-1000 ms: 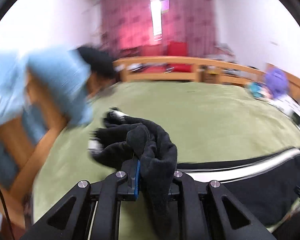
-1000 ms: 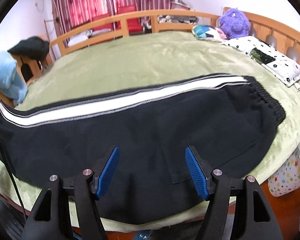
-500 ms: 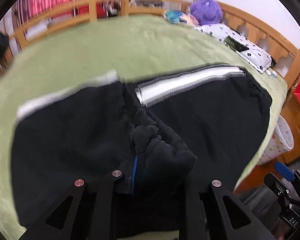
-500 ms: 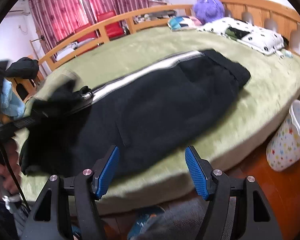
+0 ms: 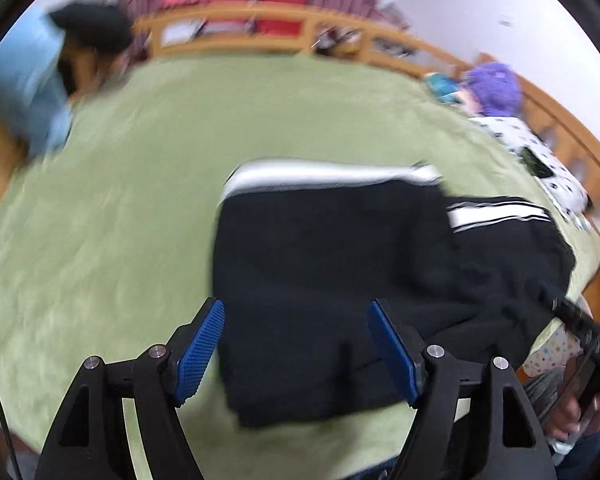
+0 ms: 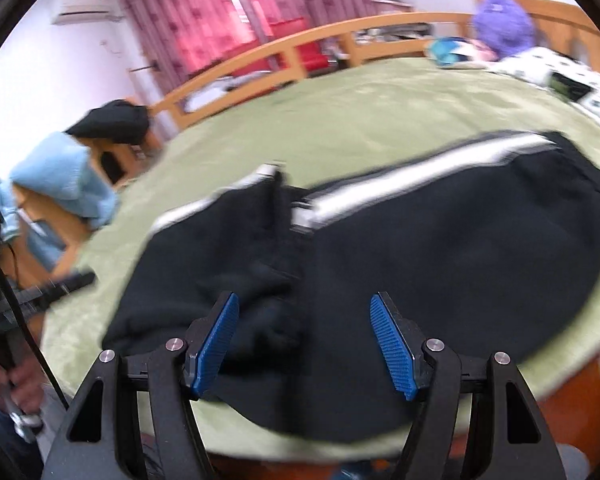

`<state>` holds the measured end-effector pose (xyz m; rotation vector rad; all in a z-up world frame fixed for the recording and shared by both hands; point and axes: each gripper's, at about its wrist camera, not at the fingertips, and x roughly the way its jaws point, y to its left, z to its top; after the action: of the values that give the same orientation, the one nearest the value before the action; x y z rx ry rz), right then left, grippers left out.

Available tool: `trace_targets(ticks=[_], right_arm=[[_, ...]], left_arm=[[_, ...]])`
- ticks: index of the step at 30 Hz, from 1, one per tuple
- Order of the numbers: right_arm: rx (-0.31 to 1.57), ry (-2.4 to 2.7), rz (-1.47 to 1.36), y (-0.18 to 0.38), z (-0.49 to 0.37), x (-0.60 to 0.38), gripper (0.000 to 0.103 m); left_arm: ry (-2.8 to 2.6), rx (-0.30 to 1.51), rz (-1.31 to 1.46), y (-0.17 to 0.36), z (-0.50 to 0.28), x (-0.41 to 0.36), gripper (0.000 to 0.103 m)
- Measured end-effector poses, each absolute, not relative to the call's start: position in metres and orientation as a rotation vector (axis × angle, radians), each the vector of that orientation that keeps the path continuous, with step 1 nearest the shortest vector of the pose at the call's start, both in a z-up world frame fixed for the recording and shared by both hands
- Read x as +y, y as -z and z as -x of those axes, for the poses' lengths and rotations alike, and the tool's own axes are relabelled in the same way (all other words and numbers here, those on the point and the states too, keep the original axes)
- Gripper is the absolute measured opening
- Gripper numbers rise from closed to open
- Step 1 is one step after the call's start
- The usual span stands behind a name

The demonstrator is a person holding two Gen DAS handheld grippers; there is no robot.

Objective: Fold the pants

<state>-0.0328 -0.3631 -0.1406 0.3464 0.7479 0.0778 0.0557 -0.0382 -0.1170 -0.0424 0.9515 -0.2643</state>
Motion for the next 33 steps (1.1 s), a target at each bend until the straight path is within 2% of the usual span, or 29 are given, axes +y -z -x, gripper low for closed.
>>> trace_targets(ticks=[4,5,6,7,9,12,18,22,25,28,29,31,33], right_arm=[[0.78,-0.111,-0.302,0.15,-0.005,-0.337,0.066],[0.799,-0.112,-0.291,0.153,-0.011,-0.335,0.049],[0.839,-0.117,-0.261,0.159,-0.019,-0.328,0.024],[0.877,-0.092,-0.205,0.165,-0.024,-0.322,0.018],[0.895,-0.082,-0.104,0.168,-0.026,-0.313,0.014],[0.823,-0.147,-0.187,0.147,-0.011,-0.324,0.012],[0.764,-0.172,-0.33,0.123,0.027,-0.351,0.011],[0.846,-0.151,-0.319,0.149,0.033,-0.344,0.012],[0.949,-0.149,-0.301,0.173,0.019,-0.338,0.018],[0.938,-0.172,-0.277,0.165,0.018,-0.338,0.03],[0.915,-0.17,-0.273,0.159,0.018,-0.34,0.041],[0.845,-0.166,-0.276,0.143,0.014,-0.345,0.054],[0.816,-0.165,-0.265,0.134,0.0,-0.347,0.056]], left_arm=[[0.233,0.996,0.122,0.143,-0.05,-0.006,0.073],[0.22,1.0,0.13,0.147,-0.047,0.002,0.073],[0.214,1.004,0.144,0.152,-0.044,0.006,0.073],[0.209,1.01,0.162,0.154,-0.043,0.011,0.073],[0.212,1.021,0.202,0.159,-0.04,0.019,0.073],[0.233,1.014,0.251,0.162,-0.04,0.026,0.073],[0.277,1.013,0.255,0.165,-0.038,0.027,0.073],[0.295,1.019,0.266,0.17,-0.04,0.024,0.073],[0.317,1.028,0.286,0.172,-0.043,0.02,0.073],[0.308,1.028,0.271,0.176,-0.047,0.016,0.073],[0.302,1.033,0.267,0.178,-0.049,0.015,0.073],[0.308,1.054,0.265,0.186,-0.053,0.011,0.073],[0.3,1.11,0.206,0.199,-0.058,0.003,0.073]])
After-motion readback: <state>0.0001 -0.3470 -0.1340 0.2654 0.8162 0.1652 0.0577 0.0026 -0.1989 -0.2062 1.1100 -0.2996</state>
